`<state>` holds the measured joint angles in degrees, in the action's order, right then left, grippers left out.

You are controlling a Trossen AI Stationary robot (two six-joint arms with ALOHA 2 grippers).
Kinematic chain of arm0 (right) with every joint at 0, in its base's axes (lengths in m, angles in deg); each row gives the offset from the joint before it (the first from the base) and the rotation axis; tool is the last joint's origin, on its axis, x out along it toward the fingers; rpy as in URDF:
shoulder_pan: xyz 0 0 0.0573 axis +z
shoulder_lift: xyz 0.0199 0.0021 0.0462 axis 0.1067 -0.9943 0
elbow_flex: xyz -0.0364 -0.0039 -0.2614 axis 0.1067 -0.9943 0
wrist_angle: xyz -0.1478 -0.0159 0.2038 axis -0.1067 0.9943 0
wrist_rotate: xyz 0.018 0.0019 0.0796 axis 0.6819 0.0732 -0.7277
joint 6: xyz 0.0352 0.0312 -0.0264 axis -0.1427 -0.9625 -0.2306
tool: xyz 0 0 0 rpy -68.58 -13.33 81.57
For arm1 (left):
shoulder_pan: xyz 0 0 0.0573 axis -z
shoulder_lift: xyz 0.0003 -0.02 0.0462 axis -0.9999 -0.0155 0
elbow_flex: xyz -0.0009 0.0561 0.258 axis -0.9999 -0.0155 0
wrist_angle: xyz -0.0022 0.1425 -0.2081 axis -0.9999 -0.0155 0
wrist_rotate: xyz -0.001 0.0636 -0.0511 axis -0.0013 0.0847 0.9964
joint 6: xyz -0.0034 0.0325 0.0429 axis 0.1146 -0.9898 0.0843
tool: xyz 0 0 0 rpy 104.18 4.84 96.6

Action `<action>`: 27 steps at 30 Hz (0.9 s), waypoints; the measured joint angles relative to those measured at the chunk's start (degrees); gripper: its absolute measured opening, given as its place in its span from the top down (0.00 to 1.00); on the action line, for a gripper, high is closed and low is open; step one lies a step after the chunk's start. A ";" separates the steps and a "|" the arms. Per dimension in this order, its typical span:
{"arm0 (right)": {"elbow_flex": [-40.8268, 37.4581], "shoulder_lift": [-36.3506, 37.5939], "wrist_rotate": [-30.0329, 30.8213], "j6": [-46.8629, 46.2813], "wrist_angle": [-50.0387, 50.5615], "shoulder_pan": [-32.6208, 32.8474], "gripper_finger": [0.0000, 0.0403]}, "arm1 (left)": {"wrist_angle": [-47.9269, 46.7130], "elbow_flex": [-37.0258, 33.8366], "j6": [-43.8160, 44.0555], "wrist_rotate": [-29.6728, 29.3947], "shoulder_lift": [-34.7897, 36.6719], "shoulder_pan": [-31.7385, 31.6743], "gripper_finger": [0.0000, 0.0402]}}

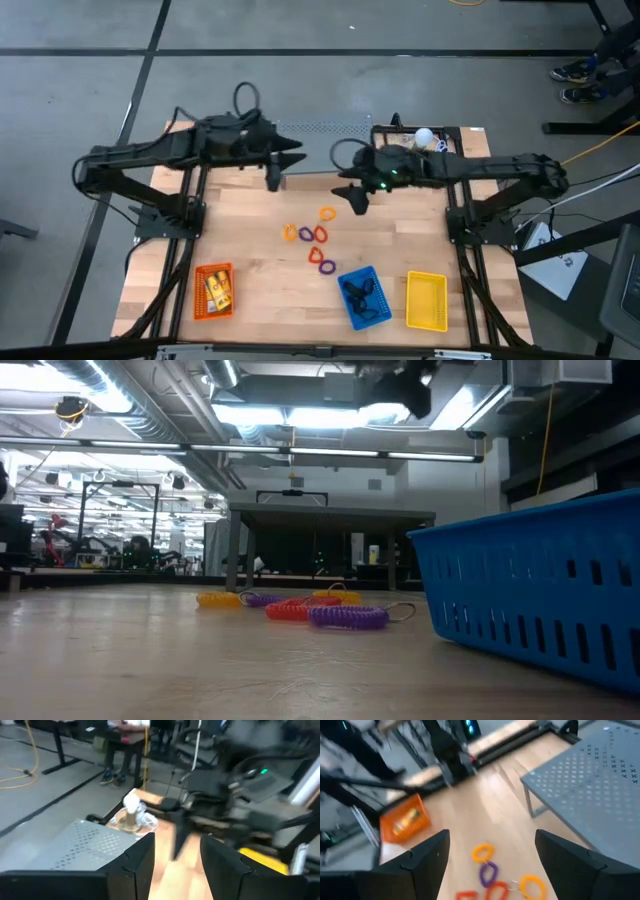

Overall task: Pick & Place Office Desk Supplies
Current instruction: Put the yellow spring keychain into the yellow bin

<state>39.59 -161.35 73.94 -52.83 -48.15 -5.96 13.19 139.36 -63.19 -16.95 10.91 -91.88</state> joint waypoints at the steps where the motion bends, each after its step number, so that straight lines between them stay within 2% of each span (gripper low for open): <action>1: 1.03 -1.01 -1.15 1.48 2.15 -0.96 0.27 | 1.35 -2.37 1.17 -0.92 1.59 0.41 0.62; 4: 3.43 -4.42 -4.51 5.64 7.05 -2.97 0.27 | 4.45 -11.66 5.48 -7.24 6.63 3.08 0.62; 8: 5.43 -6.93 -7.46 6.78 9.03 -4.23 0.27 | 15.74 -26.45 10.11 -19.42 13.62 9.03 0.62; 11: 5.45 -7.88 -6.84 4.91 9.51 -4.59 0.27 | 21.72 -35.86 13.51 -25.81 18.30 13.31 0.62; 13: 5.48 -8.82 -4.89 3.39 9.62 -4.61 0.27 | 24.55 -40.87 16.07 -27.77 20.51 15.69 0.62; 19: 5.48 -15.11 -4.55 2.17 10.01 -4.66 0.27 | 25.60 -50.06 20.80 -27.43 25.88 20.31 0.65; 27: 5.45 -23.11 -11.70 -5.09 10.43 -3.21 0.27 | 24.78 -57.51 26.92 -17.87 31.08 22.02 0.67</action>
<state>45.04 -184.45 62.25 -57.92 -37.71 -9.17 37.96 81.86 -36.27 -34.82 41.99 -69.85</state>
